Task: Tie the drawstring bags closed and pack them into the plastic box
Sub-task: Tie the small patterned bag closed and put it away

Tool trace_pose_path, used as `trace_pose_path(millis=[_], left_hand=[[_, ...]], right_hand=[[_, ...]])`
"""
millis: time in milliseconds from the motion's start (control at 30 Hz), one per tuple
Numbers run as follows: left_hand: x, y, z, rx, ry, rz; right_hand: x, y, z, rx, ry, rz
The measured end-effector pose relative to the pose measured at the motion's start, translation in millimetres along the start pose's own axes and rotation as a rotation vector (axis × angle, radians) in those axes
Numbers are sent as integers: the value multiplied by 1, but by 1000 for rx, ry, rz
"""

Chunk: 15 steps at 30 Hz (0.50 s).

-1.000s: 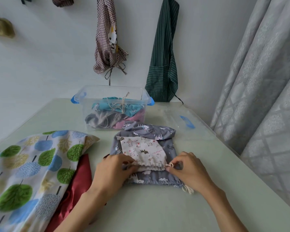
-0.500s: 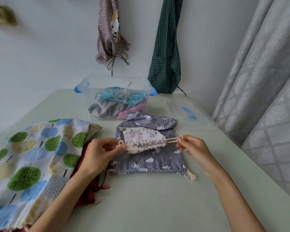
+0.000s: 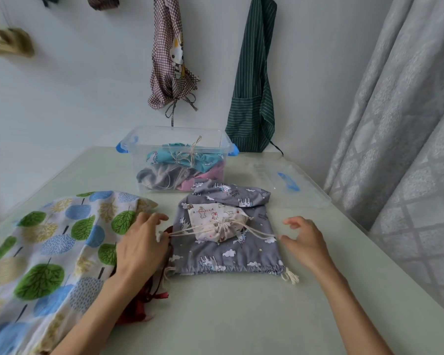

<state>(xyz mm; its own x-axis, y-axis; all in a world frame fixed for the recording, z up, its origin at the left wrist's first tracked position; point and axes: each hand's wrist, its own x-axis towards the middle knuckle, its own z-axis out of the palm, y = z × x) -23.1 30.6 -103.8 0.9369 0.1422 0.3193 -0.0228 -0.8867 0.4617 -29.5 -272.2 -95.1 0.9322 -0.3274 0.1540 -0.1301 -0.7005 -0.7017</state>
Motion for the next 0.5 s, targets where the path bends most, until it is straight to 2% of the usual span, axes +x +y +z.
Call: trace_pose_path(millis=[67,133,300,400,500], left_hand=[[-4,12,-2,-24,31,78],[-9,27,-4,-94,27,160],[-16,36,5,-30,-159,211],[-15,30,5,-65,-95,236],[-13,26,3,-62,-47,381]], right_hand=[[-10,-15,4,-42,106,-198],[-20,-33,9,-9,132,-348],[-31,-42,29,-146,-142,-280],[-29,-38,32,-160,-155,-282],[-27,-37,29,72,-240,-353]])
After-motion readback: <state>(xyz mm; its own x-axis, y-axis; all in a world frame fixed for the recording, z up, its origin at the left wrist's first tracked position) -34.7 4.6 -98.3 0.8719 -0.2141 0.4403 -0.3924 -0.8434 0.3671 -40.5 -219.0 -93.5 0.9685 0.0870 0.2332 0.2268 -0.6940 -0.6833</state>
